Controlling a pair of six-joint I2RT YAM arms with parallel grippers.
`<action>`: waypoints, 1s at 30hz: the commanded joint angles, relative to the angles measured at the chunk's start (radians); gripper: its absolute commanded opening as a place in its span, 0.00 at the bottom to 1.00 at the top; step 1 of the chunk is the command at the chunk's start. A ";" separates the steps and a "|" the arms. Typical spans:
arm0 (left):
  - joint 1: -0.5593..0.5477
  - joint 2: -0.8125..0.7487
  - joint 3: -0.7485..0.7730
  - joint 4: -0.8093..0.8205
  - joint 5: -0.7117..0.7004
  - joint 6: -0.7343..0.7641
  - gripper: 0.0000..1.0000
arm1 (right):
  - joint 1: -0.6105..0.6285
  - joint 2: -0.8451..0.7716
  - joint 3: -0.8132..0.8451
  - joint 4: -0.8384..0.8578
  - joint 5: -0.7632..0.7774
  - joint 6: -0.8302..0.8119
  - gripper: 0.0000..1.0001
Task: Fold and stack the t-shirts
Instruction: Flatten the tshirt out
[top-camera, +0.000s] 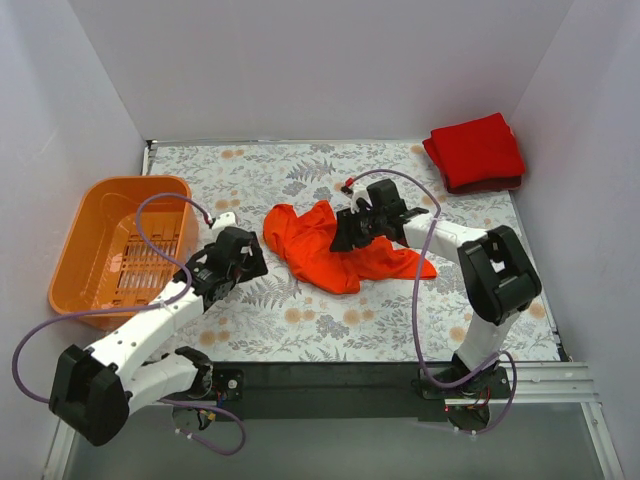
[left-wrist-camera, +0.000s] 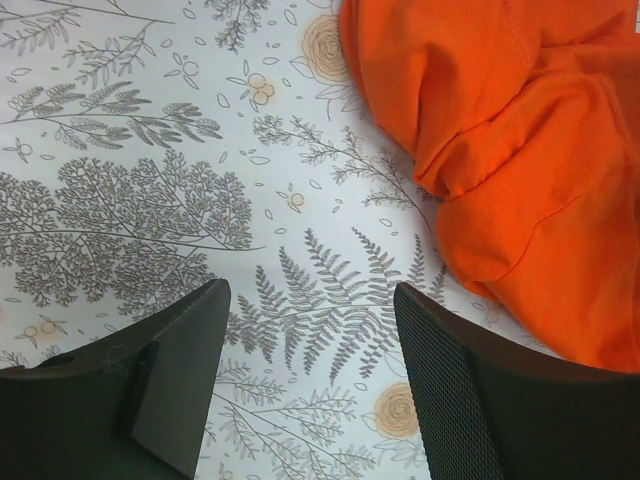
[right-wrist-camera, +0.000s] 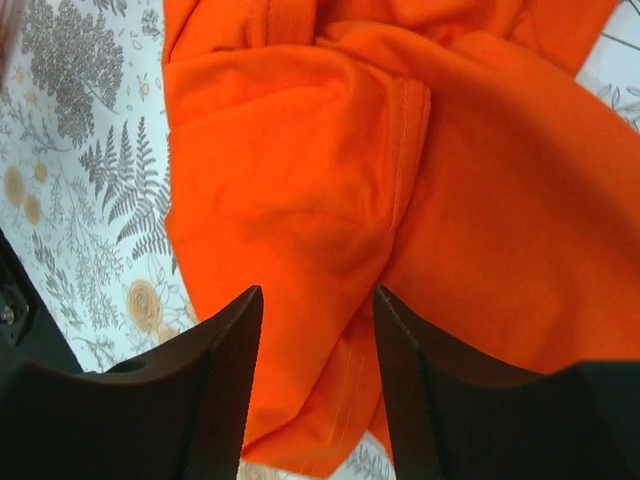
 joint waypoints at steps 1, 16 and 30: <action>0.009 -0.086 -0.075 0.116 -0.065 0.083 0.65 | 0.006 0.069 0.080 0.067 -0.032 0.009 0.53; 0.011 -0.134 -0.104 0.174 -0.116 0.108 0.63 | 0.023 0.236 0.206 0.075 -0.043 0.037 0.36; 0.058 -0.183 -0.081 0.073 -0.269 -0.036 0.62 | 0.368 0.102 0.210 0.061 -0.029 0.130 0.06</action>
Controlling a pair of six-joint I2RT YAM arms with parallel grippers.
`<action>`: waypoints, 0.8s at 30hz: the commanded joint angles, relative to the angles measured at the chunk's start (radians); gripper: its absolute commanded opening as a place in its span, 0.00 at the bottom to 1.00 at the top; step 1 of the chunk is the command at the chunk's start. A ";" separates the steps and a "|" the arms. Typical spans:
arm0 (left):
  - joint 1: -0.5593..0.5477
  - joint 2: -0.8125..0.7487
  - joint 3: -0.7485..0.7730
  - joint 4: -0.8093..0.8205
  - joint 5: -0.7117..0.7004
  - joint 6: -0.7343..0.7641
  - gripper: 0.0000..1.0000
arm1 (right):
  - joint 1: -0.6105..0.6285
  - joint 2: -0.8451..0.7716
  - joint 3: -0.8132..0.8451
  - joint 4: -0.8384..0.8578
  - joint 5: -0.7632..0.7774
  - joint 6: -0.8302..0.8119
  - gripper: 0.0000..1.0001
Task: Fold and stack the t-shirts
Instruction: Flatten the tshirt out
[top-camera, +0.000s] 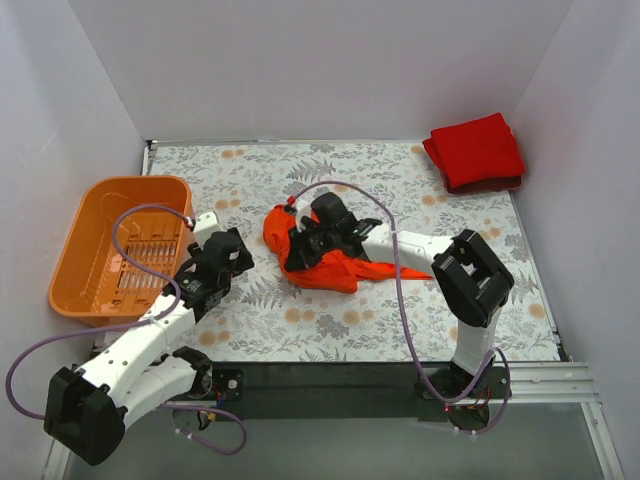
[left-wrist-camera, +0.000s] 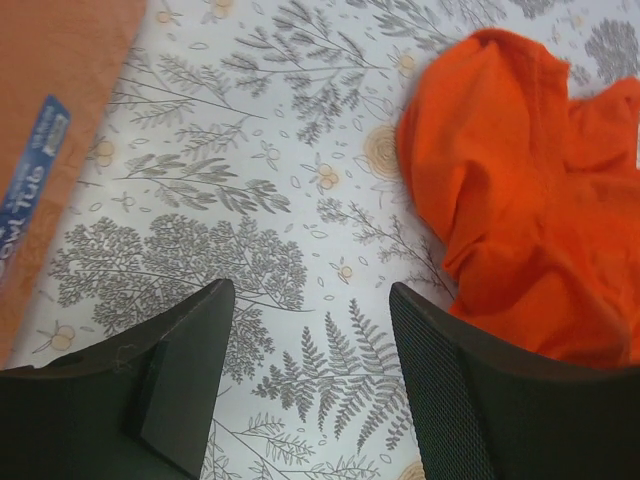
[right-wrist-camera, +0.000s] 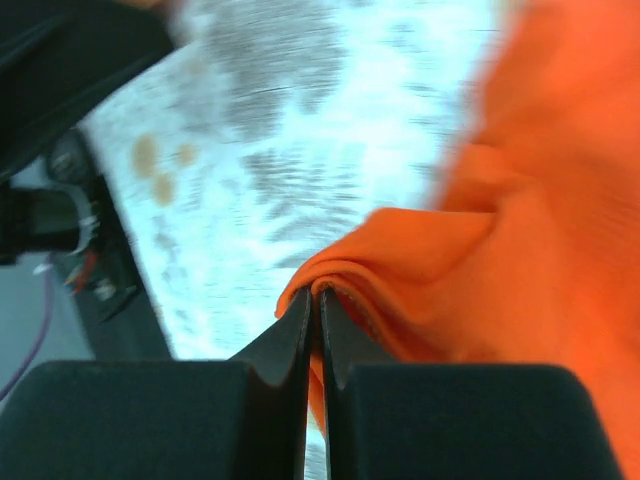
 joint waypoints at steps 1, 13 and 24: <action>0.037 -0.070 0.019 -0.051 -0.106 -0.083 0.62 | 0.113 -0.005 0.051 0.012 -0.021 0.051 0.06; 0.052 -0.136 -0.013 -0.025 -0.071 -0.094 0.60 | 0.197 -0.090 0.010 -0.166 0.064 -0.065 0.57; -0.060 0.091 0.120 -0.160 0.319 -0.089 0.69 | -0.226 -0.384 -0.275 -0.233 0.271 -0.168 0.54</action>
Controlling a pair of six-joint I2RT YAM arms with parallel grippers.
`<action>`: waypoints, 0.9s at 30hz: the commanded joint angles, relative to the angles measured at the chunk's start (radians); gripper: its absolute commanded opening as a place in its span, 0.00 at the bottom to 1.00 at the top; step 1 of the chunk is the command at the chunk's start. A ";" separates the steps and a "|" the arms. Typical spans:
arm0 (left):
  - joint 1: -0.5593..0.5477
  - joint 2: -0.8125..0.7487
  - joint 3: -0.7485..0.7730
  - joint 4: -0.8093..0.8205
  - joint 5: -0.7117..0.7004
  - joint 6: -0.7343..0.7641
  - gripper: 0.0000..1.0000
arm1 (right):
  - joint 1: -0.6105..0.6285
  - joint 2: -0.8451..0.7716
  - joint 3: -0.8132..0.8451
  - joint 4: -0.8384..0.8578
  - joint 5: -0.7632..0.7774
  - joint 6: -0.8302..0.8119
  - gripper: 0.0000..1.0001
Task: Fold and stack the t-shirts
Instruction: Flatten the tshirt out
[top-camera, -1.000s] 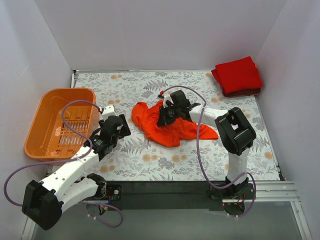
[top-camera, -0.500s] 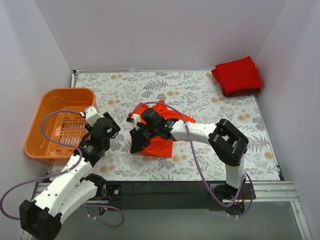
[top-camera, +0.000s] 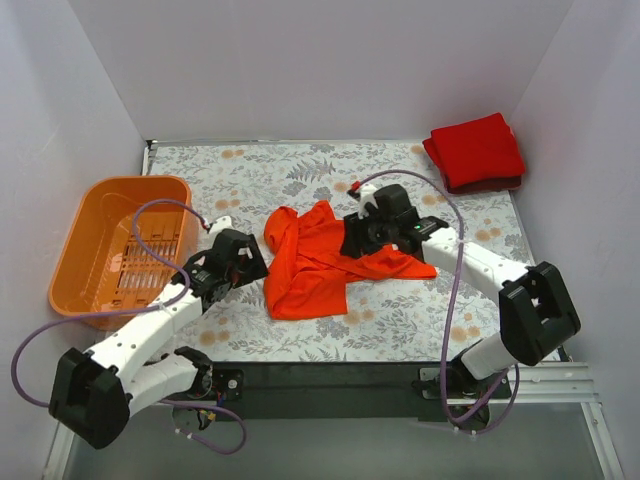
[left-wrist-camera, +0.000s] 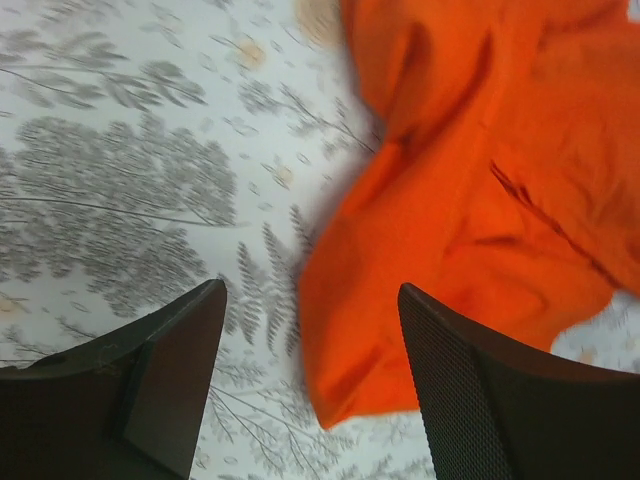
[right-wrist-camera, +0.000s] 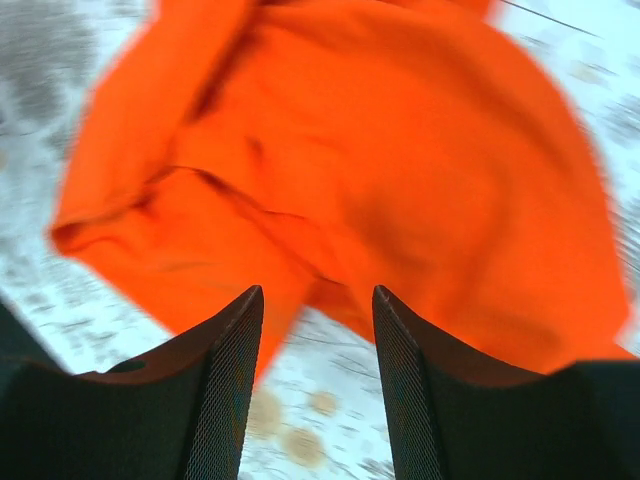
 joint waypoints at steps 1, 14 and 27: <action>-0.102 0.056 0.106 -0.103 0.067 -0.007 0.70 | -0.096 -0.029 -0.069 -0.040 0.074 -0.060 0.54; -0.426 0.516 0.369 -0.396 -0.323 -0.117 0.75 | -0.280 0.132 -0.066 0.005 0.060 -0.066 0.56; -0.443 0.581 0.387 -0.498 -0.522 -0.212 0.65 | -0.358 0.204 -0.086 0.052 0.065 -0.046 0.56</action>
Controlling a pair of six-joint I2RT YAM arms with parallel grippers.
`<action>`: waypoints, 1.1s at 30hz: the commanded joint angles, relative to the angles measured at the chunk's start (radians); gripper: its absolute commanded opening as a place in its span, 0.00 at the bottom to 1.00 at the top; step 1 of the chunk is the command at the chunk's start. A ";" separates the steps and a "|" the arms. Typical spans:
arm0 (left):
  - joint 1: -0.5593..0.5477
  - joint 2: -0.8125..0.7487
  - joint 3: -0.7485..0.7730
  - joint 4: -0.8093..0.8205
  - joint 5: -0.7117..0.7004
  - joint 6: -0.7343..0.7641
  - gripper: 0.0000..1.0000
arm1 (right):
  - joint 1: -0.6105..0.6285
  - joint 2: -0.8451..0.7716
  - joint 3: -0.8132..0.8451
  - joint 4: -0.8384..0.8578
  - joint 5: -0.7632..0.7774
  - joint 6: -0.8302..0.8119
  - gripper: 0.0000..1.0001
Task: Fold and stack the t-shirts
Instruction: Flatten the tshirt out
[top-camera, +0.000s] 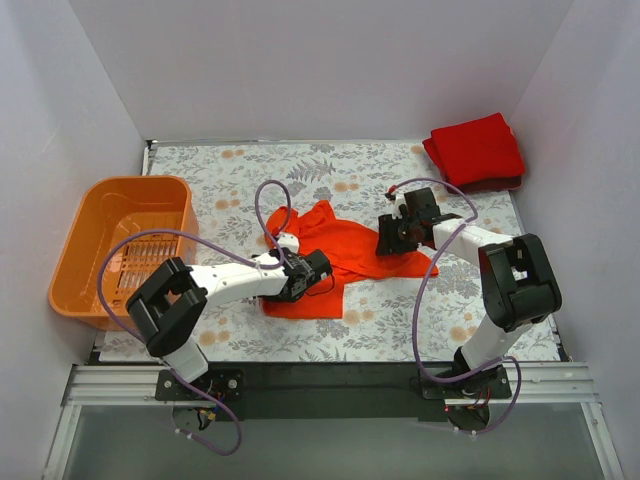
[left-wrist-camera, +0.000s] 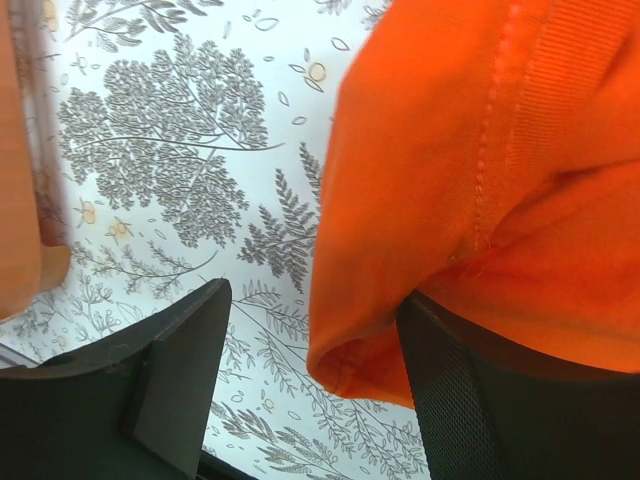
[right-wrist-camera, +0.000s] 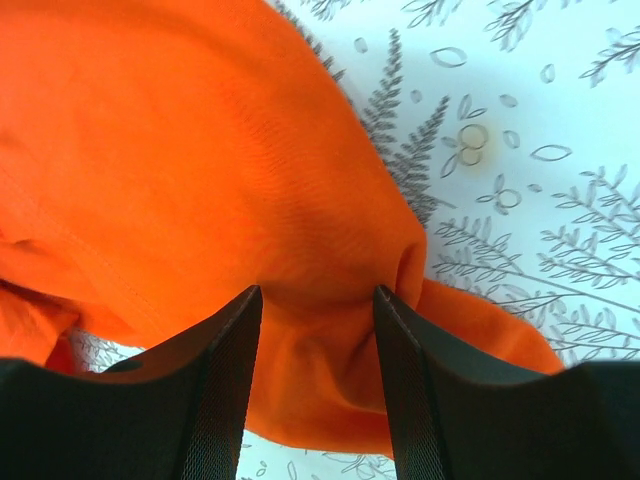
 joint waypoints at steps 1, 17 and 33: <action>0.014 -0.066 0.026 0.001 -0.082 -0.025 0.64 | -0.043 0.033 -0.010 0.030 0.007 0.007 0.56; 0.404 -0.241 -0.175 0.251 0.285 0.091 0.44 | -0.180 0.067 -0.030 0.022 0.018 0.050 0.56; 0.531 -0.383 -0.199 0.366 0.589 0.217 0.69 | -0.152 -0.093 0.002 -0.027 -0.086 0.020 0.56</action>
